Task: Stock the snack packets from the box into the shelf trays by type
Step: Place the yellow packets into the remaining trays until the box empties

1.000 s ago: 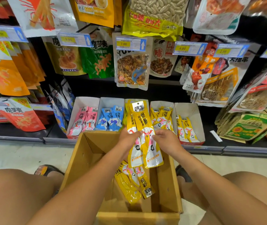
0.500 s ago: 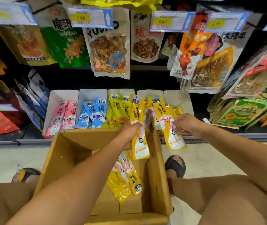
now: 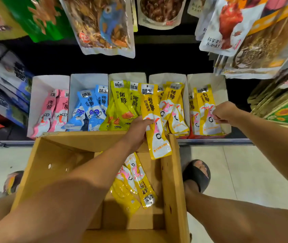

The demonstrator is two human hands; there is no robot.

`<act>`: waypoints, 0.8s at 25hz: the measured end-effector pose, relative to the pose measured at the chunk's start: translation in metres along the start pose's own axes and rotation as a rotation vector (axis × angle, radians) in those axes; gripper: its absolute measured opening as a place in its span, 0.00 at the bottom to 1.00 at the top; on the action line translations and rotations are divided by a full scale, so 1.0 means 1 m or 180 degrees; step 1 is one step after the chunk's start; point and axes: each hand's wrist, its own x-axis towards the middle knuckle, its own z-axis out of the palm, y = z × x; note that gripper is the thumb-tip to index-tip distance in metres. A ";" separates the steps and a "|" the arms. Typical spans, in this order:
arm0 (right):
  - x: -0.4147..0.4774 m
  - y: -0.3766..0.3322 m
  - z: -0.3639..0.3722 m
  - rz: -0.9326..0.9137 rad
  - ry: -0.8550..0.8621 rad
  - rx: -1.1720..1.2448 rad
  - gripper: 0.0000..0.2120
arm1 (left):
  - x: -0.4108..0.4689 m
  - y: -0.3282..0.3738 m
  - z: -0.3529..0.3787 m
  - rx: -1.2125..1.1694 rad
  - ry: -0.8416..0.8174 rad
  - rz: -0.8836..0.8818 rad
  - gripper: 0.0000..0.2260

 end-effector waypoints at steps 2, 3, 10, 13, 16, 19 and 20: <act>0.020 0.004 0.005 -0.0052 0.0011 0.0111 0.05 | 0.008 -0.002 -0.004 -0.0049 -0.0079 -0.0027 0.13; 0.025 0.003 0.010 -0.0102 -0.0054 0.0101 0.11 | 0.013 -0.004 -0.007 -0.0036 -0.0090 -0.0051 0.13; 0.010 0.021 0.054 -0.0614 -0.0971 -0.0587 0.29 | 0.025 -0.011 -0.014 0.0031 -0.0245 -0.0042 0.15; 0.003 0.021 0.055 -0.0832 -0.0700 -0.0566 0.26 | 0.024 -0.011 -0.014 0.0037 -0.0229 -0.0044 0.14; 0.004 0.023 0.060 -0.1099 -0.0481 -0.0524 0.23 | 0.024 -0.011 -0.013 0.0024 -0.0234 -0.0011 0.14; -0.001 0.020 0.064 -0.1147 -0.0579 -0.0571 0.21 | 0.024 -0.012 -0.012 -0.0007 -0.0249 -0.0014 0.13; -0.004 0.016 0.064 -0.1183 -0.0501 -0.0565 0.18 | 0.023 -0.012 -0.012 -0.0010 -0.0228 -0.0026 0.13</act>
